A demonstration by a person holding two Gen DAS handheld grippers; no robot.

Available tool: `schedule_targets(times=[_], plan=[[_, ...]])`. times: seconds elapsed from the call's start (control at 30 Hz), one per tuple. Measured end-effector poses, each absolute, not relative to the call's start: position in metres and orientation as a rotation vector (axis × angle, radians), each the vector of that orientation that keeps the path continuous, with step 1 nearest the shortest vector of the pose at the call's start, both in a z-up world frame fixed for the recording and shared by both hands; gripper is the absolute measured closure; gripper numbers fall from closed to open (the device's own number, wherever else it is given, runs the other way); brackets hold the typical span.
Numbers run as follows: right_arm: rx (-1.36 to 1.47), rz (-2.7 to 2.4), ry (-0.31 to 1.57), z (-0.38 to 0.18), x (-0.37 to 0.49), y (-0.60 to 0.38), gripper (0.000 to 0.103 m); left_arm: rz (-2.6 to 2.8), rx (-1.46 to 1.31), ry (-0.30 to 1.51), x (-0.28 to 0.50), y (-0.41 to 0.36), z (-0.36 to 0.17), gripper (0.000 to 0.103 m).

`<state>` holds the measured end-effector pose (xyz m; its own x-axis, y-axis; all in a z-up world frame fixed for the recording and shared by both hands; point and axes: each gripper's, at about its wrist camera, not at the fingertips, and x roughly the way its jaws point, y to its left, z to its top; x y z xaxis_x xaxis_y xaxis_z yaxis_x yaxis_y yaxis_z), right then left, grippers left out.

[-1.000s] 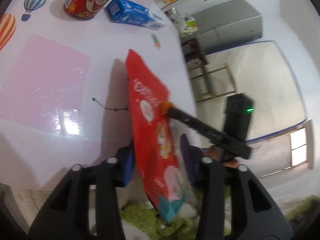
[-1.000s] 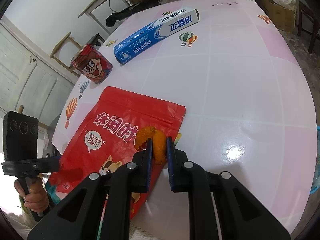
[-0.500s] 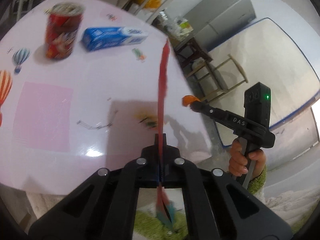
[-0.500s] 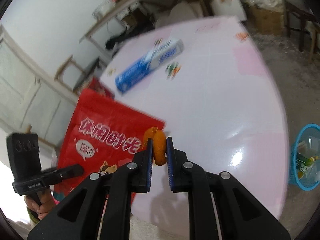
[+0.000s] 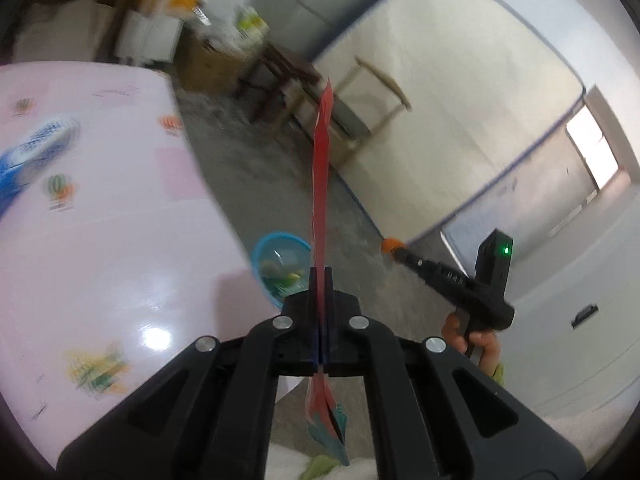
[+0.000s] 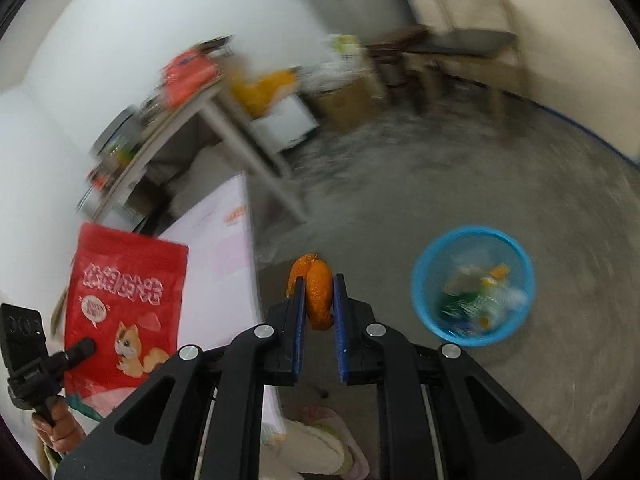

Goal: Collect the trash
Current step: 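Carry the snack bag and orange peel over the blue wastebasket, then open both tools to drop the snack bag and peel into the wastebasket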

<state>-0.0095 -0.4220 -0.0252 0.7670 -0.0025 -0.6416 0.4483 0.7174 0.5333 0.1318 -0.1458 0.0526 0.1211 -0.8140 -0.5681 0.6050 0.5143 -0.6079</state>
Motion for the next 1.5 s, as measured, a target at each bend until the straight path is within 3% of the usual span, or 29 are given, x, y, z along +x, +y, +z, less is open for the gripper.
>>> schedule_targets(times=[0.37,0.67,0.77,0.83,0.87,1.17,1.5], plan=[[0.969,-0.417,0.703,-0.114,-0.071,-0.484,0.09,-0.955,0.037,1.402,0.173,-0.379,-0.059,0.103],[1.068,-0.467,0.707,-0.148,-0.102,-0.512,0.09,-0.688,0.076,1.644,0.204,-0.467,-0.173,0.103],[1.088,-0.482,0.705,-0.153,-0.11,-0.518,0.09,-0.618,0.017,1.653,0.217,-0.471,-0.192,0.087],[1.092,-0.488,0.708,-0.157,-0.112,-0.52,0.09,-0.604,-0.017,1.643,0.215,-0.468,-0.192,0.071],[1.096,-0.489,0.712,-0.159,-0.112,-0.521,0.09,-0.608,-0.026,1.624,0.217,-0.465,-0.187,0.069],[1.081,-0.417,0.772,-0.172,-0.075,-0.516,0.089,-0.678,-0.106,1.522,0.225,-0.438,-0.121,0.068],[0.917,-0.326,1.011,-0.215,0.055,-0.525,0.087,-0.912,0.023,1.232,0.168,-0.333,0.01,0.042]])
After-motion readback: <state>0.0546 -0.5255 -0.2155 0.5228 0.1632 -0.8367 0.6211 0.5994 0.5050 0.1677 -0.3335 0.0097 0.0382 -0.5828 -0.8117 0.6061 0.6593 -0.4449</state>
